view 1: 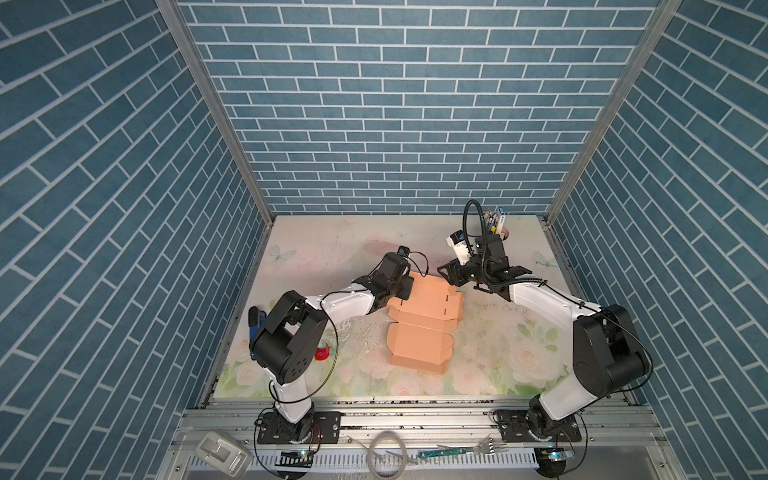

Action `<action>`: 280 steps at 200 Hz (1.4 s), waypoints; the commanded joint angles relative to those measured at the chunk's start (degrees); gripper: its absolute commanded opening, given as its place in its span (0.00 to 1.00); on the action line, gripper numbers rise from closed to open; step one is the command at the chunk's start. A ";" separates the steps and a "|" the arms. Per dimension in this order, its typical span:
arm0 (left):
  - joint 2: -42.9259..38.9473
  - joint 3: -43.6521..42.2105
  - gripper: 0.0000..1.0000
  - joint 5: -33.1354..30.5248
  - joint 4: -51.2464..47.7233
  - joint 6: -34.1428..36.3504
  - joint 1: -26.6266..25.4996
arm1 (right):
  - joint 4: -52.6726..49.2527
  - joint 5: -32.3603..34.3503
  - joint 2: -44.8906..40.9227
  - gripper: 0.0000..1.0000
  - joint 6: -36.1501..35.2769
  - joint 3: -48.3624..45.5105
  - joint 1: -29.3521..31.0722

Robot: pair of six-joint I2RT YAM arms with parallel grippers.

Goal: Fold the paper box

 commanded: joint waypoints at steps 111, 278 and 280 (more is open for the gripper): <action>-2.46 -4.15 0.00 3.12 10.19 3.05 -1.57 | -0.83 -1.66 5.86 0.52 -14.58 1.67 0.85; -3.49 -5.71 0.00 0.70 11.57 -0.27 -1.86 | -1.25 4.81 3.09 0.24 -18.29 -3.46 5.57; -3.51 -5.75 0.00 0.65 11.57 -0.28 -1.86 | -1.25 4.87 3.08 0.24 -18.29 -3.46 5.58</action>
